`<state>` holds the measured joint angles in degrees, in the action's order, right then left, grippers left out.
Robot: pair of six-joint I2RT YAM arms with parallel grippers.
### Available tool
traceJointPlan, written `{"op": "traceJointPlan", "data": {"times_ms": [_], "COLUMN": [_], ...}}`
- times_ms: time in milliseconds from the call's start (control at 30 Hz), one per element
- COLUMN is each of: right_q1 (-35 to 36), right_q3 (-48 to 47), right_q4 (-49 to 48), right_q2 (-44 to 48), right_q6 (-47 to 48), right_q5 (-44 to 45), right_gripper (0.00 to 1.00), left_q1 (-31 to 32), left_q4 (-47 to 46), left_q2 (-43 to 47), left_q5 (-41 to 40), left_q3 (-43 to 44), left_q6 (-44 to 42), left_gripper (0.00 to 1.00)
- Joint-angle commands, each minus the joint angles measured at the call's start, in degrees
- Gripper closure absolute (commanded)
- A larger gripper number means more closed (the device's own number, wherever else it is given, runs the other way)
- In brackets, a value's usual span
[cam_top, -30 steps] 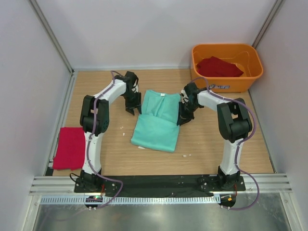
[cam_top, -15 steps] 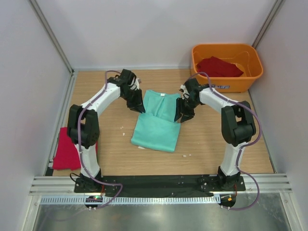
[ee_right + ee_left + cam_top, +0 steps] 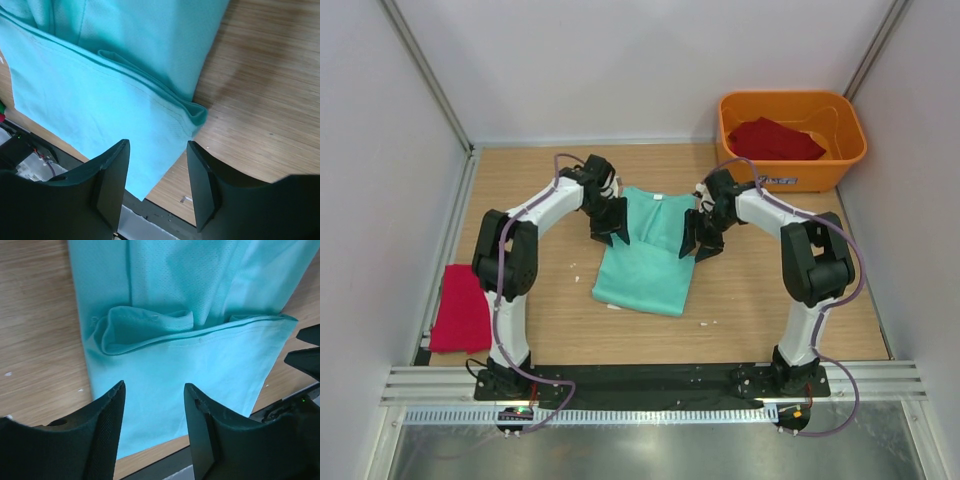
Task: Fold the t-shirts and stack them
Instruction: Fold the tshirt
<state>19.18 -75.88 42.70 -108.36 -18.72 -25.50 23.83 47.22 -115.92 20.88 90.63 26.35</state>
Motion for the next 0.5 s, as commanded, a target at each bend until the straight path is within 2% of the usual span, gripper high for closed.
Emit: {"op": "traceJointPlan", "data": {"times_ms": [0,167,467], "right_q1": [-1.86,-3.36,-3.36], "right_q3": [1.87,3.54,2.49], "right_q4": [-0.94,-4.11,-7.28], "right_q2": [3.24,1.4,-2.38], "right_q6": [-0.61,-1.93,-4.22], "right_q5": [0.71,-3.33,-5.44], "right_gripper": [0.44,0.46,0.53], "left_q1": [-1.07,-2.13,-2.3], "left_q4": [3.66,3.41,2.53], "left_q2": [1.06,-2.29,-6.95], "left_q5": [-5.06,-5.42,-3.23], "left_q3": [3.23,4.73,8.42], "left_q6": [-5.16,-8.41,-10.0], "left_gripper": [0.48,0.47,0.46]}}
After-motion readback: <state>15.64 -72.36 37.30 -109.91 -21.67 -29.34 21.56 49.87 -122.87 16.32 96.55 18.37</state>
